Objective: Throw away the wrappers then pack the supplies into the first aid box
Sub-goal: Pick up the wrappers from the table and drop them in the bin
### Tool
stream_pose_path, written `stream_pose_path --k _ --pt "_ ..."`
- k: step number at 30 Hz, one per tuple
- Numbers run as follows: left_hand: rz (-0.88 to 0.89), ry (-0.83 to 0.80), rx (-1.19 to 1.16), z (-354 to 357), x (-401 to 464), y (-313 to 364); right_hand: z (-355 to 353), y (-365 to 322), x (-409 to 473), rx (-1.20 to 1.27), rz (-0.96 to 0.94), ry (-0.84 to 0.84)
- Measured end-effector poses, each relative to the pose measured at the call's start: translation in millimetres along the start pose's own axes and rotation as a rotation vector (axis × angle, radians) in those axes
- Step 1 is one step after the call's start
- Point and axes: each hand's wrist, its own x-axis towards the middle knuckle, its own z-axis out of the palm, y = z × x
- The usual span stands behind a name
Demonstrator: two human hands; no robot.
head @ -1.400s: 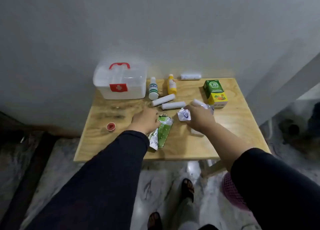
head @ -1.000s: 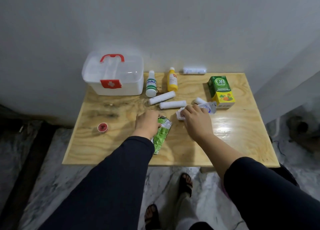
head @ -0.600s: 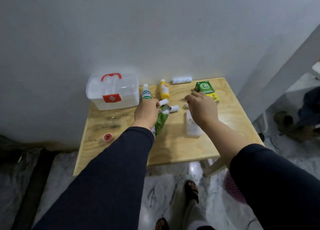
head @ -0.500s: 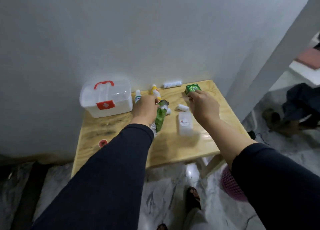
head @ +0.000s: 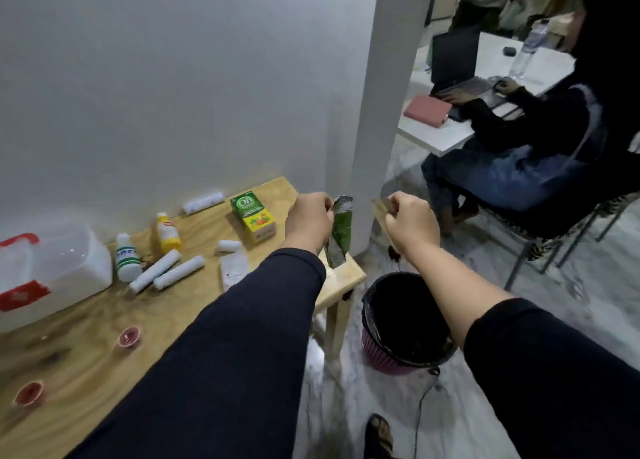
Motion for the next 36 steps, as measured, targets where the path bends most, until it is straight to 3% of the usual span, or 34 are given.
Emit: stream_pose_path --k 8,15,17,20,25,30,36 --pt "0.027 -0.203 0.003 146 18 71 13 140 22 0.077 0.285 -0.079" --pt "-0.07 -0.314 -0.024 242 33 80 59 224 33 0.19 0.485 -0.203" --pt "-0.099 -0.396 0.01 274 34 77 76 252 31 0.251 0.542 -0.322" --pt "-0.115 -0.493 0.095 286 32 69 82 270 28 0.179 0.551 -0.53" --pt "-0.032 -0.602 0.307 277 35 66 78 268 27 0.058 0.457 -0.653" --pt "0.117 -0.908 0.51 245 44 72 58 242 41 -0.1 0.298 -0.782" --pt "0.159 -0.754 0.454 160 35 57 22 165 38 -0.212 0.101 -0.824"
